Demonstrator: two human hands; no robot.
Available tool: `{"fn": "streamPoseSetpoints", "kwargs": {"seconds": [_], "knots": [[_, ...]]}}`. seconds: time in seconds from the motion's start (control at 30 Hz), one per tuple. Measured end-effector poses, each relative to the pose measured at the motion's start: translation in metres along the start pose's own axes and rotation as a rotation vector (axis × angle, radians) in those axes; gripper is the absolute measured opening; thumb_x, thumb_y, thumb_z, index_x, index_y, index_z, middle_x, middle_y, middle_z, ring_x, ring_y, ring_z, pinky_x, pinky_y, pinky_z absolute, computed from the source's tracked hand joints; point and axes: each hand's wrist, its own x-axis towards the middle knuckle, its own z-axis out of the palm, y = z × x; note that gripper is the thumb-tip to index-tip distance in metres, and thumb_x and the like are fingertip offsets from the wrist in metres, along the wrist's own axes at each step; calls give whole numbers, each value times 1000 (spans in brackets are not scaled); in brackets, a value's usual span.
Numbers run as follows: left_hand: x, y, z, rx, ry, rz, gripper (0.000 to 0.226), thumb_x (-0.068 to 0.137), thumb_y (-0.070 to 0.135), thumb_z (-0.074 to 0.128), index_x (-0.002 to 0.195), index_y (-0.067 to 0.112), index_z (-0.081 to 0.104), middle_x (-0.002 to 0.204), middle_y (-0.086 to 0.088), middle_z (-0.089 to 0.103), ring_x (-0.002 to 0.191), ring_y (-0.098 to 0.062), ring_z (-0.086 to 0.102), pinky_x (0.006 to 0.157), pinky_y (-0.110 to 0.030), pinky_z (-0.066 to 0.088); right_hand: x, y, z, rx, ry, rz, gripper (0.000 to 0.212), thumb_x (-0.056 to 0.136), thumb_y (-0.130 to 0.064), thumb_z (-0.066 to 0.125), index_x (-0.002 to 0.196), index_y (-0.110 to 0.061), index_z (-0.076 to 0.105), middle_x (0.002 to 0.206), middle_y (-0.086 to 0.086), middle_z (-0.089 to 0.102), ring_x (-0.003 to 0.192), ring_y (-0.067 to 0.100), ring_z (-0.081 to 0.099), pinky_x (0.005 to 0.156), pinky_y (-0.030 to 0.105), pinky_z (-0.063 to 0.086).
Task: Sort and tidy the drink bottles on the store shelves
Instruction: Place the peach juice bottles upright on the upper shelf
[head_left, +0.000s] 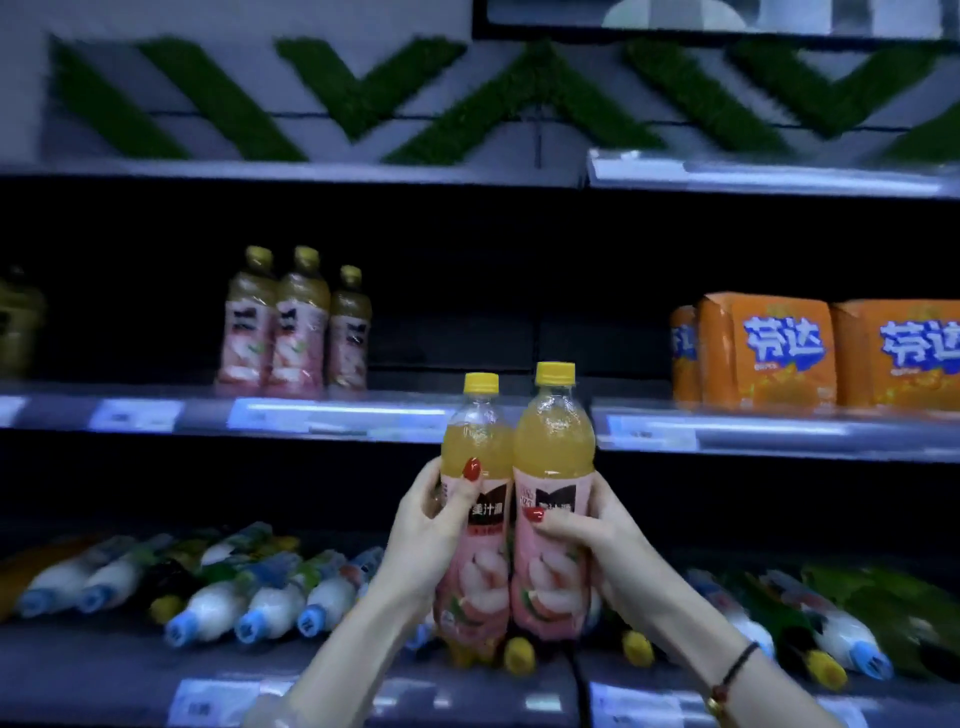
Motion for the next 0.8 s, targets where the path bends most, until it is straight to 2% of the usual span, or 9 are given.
{"fn": "streamPoseSetpoints", "kwargs": {"seconds": [0.1,0.2,0.33,0.43,0.47,0.57,0.6,0.73,0.8], "knots": [[6,40,-41,49,-7,29,50,71,63,64,103,25,66,108,-12,70,105,-32,65,94,-56,48,17,-27,53,3,-93,-62,64,55,-24,81,113,-17,54,101,4,73,93,21,71,72,31,56],[17,73,-84,87,10,39,62,68,63,61,104,12,63,106,-21,69,97,-36,67,85,-53,53,36,-45,107,53,-111,-96,52,70,-13,77,117,-13,55,107,10,70,92,24,71,72,36,57],[55,117,-135,202,-149,74,76,65,61,72,113,3,57,103,-20,71,86,-32,71,67,-40,58,75,-60,164,120,-50,-186,36,82,-4,66,117,-4,56,111,17,68,93,26,69,81,41,57],[100,144,-151,231,-154,46,102,58,59,78,126,-7,40,114,-28,62,91,-39,69,76,-52,57,110,-75,184,106,22,-230,37,84,-4,65,119,-3,54,109,17,67,87,25,70,74,39,59],[115,148,-152,221,-135,71,96,60,57,78,123,-7,42,115,-29,60,93,-40,67,78,-54,56,122,-77,187,85,66,-237,36,84,-4,65,118,-4,54,108,17,67,86,25,69,75,40,59],[158,148,-144,120,13,143,49,73,48,72,96,11,50,101,-15,61,95,-34,63,89,-54,52,155,-81,184,13,170,-237,28,83,-1,65,108,-10,56,103,13,66,86,26,66,84,47,56],[170,146,-142,102,31,144,44,76,47,70,94,13,50,100,-13,60,97,-33,62,92,-54,50,165,-80,182,-1,191,-235,27,83,-1,65,105,-12,56,100,11,66,84,25,66,83,46,56],[210,122,-136,134,-15,89,61,78,54,64,117,11,47,122,-13,57,111,-32,58,96,-54,47,200,-73,168,-38,254,-267,24,83,-3,65,102,-13,56,100,10,67,85,23,67,80,42,56],[226,108,-132,131,-1,51,65,79,51,64,126,10,44,127,-11,55,114,-30,55,97,-52,46,215,-68,161,-75,251,-265,28,84,-4,65,111,-9,57,102,11,67,86,22,67,77,39,56]]}}
